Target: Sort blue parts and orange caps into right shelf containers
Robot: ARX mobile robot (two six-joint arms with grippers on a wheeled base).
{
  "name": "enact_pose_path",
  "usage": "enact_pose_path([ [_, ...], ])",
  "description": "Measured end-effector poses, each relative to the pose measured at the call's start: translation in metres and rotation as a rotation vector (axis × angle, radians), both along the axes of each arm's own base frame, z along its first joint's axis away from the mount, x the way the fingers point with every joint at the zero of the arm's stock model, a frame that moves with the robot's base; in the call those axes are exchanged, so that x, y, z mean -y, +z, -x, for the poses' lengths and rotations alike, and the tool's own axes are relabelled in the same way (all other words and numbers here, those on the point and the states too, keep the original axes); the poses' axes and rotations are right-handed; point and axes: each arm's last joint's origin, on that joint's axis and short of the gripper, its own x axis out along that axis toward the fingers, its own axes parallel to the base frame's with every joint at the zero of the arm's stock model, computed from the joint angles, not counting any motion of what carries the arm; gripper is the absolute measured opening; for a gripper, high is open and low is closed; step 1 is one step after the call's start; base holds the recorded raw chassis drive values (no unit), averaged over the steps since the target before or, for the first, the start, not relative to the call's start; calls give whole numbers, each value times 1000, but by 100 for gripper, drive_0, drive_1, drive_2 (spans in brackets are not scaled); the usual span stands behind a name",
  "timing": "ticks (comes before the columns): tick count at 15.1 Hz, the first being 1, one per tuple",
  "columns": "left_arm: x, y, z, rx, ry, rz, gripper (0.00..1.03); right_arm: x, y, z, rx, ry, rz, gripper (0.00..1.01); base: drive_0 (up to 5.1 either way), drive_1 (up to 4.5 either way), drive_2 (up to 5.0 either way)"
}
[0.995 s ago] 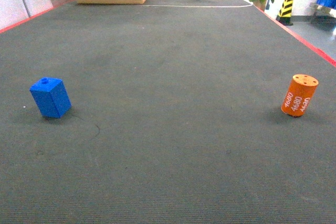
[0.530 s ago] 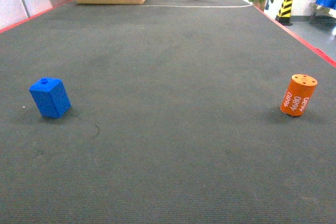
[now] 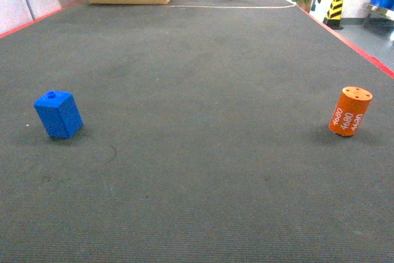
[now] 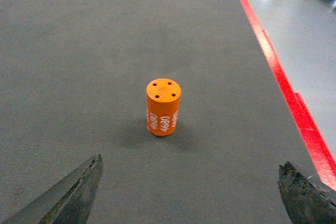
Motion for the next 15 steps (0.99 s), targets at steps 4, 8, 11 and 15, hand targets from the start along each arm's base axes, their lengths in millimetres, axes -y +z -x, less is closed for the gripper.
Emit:
enact_pose_path([
  [4, 0, 0, 0, 0, 0, 0, 98, -6, -6, -53, -75, 23, -4, 98, 0, 0, 0],
  [8, 0, 0, 0, 0, 0, 0, 98, -15, -18, -132, -173, 14, -33, 98, 0, 0, 0],
  [11, 0, 0, 0, 0, 0, 0, 98, -23, -41, -171, -241, -3, -41, 98, 0, 0, 0],
  [15, 0, 0, 0, 0, 0, 0, 98, -25, -74, -186, -291, -29, -23, 88, 0, 0, 0],
])
